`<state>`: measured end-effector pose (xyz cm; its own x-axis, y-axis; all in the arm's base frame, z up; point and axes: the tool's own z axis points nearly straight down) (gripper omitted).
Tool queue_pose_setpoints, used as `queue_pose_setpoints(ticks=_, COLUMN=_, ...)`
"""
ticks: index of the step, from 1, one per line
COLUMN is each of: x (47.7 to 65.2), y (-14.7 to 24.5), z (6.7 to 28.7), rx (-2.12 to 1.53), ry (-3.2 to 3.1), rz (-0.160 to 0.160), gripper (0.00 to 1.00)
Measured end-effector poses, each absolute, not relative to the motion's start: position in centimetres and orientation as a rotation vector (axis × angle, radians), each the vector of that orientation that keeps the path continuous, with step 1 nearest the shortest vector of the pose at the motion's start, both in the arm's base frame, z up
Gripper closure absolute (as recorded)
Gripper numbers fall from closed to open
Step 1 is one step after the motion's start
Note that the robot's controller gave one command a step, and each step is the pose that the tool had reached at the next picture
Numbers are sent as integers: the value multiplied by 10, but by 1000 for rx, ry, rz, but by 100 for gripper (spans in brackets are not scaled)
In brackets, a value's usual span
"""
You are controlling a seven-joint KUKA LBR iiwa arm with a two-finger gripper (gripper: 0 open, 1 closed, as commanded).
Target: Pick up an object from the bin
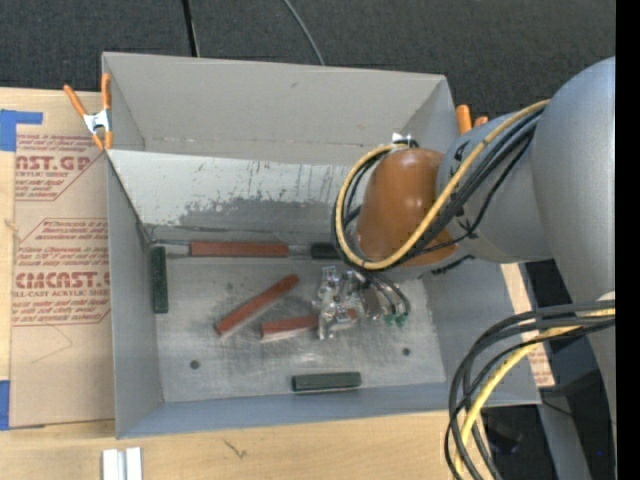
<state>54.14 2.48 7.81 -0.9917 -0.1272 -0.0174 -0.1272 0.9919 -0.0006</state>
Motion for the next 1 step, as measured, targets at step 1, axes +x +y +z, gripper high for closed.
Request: queue_pose_setpoints(ticks=1, x=545, y=27, z=257, rx=-212, ry=3135, rz=0, gripper=100)
